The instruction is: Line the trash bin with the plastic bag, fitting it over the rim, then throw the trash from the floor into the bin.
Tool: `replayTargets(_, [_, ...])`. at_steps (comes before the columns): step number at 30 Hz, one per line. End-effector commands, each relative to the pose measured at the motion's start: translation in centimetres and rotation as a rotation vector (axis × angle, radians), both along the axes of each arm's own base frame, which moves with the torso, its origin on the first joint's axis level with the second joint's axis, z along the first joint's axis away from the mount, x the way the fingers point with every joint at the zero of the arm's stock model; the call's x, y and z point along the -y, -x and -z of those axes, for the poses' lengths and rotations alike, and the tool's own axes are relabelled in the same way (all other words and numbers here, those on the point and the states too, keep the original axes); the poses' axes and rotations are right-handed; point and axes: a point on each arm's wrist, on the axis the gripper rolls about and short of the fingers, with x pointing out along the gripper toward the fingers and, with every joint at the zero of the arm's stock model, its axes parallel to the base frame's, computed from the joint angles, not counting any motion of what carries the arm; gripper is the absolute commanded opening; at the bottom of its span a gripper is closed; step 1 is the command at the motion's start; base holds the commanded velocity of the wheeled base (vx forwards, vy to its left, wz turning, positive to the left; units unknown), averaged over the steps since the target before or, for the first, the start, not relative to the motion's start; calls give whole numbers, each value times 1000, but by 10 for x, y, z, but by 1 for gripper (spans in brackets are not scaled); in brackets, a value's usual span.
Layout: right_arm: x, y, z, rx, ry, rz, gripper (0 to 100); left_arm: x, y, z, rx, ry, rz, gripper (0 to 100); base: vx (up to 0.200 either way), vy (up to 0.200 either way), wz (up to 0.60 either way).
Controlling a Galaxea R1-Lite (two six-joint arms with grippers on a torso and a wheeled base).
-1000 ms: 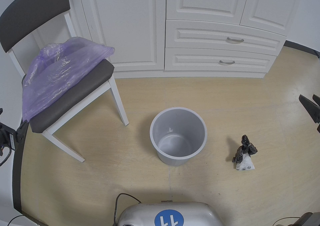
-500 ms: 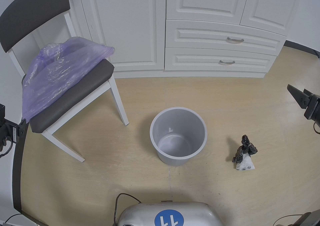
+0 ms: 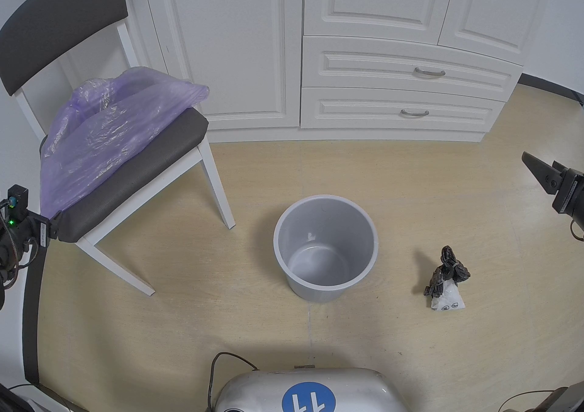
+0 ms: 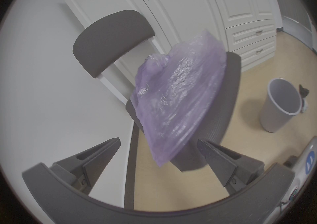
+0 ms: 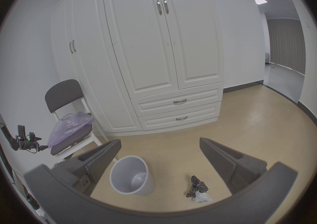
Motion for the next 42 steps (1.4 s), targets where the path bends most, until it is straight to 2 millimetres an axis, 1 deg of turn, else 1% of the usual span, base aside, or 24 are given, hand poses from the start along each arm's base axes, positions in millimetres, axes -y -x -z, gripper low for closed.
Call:
replayTargets(1, [15,-4,-8,23,-2,75,100,8,-43,26,-27,-14,-25,100,0,0,0])
replayTargets(4, [22,-6,-9,20,-21,87,100,12,-51,28,-5,-30,-31,100,0,0,0])
replayTargets(6, [24,-6,-11,28,-43,78,100,13,-51,28,-5,-30,-25,100,0,0,0])
replayTargets(9, [26,-5,-13,35,-52,68,100,14,-51,24,11,-32,-22,100,0,0,0])
replayTargets(11, [26,-5,-14,38,-54,71,100,12,-54,17,43,-34,-29,100,0,0,0])
replayTargets(15, [26,-3,-15,46,-54,70,100,8,-57,10,72,-38,-39,100,0,0,0])
replayTargets(17, [26,-2,-15,49,-54,70,100,5,-55,3,98,-37,-52,100,0,0,0])
replayTargets(19, [26,-1,-17,56,-53,72,100,1,-50,-11,150,-20,-64,100,0,0,0])
replayTargets(23, [26,0,-17,59,-53,70,100,-6,-41,-30,208,-10,-85,100,0,0,0])
replayTargets(25, [26,0,-17,59,-53,68,100,-9,-36,-41,243,21,-67,100,0,0,0])
replayTargets(28, [26,0,-17,61,-53,68,100,-8,-29,-55,273,93,-31,100,0,0,0])
replayTargets(30, [26,1,-18,65,-53,68,100,-6,-23,-56,241,129,-31,100,0,0,0])
replayTargets(34, [26,1,-18,62,-53,67,100,-5,-21,-40,150,158,-48,100,0,0,0])
replayTargets(39, [26,1,-17,58,-53,65,100,-6,-23,-24,92,175,-58,100,0,0,0])
replayTargets(42, [25,1,-16,56,-53,62,100,-5,-20,-17,67,182,-61,100,0,0,0])
